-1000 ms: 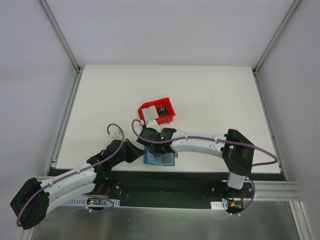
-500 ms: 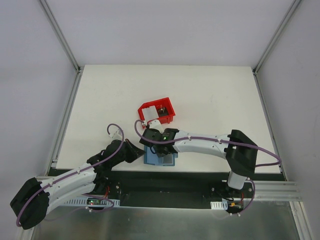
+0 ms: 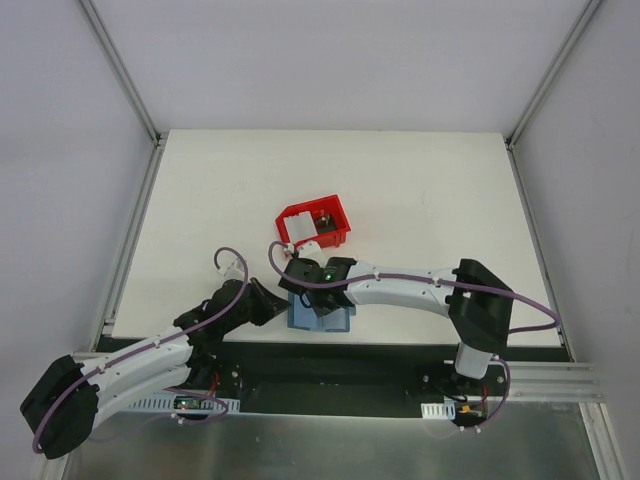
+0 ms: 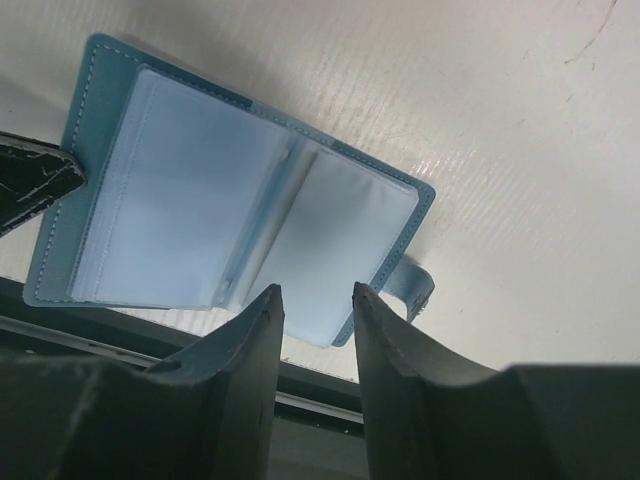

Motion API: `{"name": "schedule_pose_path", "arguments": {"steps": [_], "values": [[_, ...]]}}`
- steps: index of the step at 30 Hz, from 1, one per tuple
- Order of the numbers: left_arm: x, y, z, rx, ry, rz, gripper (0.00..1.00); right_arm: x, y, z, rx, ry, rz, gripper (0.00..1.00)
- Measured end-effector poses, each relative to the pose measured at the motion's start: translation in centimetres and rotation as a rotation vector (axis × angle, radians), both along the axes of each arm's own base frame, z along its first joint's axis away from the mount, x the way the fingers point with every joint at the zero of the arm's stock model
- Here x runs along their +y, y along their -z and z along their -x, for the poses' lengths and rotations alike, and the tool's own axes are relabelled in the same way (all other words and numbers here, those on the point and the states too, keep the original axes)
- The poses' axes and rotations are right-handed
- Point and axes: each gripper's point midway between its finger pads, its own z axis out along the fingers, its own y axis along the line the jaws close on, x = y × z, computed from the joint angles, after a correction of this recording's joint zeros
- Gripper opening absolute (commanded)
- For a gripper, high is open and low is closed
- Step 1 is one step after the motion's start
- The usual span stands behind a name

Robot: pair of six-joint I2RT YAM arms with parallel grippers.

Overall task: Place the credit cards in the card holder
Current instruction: Turn over the card slot in the card holder.

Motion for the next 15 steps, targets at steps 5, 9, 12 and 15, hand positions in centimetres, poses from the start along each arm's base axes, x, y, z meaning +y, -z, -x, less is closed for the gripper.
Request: {"name": "schedule_pose_path", "arguments": {"steps": [5,9,12,15], "values": [[0.0,0.0,0.0,0.000,0.000,0.000,0.00,0.5,0.7,0.3,0.032,-0.001,-0.023,0.40],[0.0,0.0,0.0,0.000,0.000,0.000,0.00,-0.5,2.4,0.6,0.078,0.032,-0.049,0.41],[0.0,0.0,0.0,0.000,0.000,0.000,0.00,-1.9,3.6,0.7,0.115,0.078,-0.061,0.42],[0.0,0.0,0.0,0.000,0.000,0.000,0.00,-2.7,4.4,0.7,0.142,0.117,-0.079,0.42]]}}
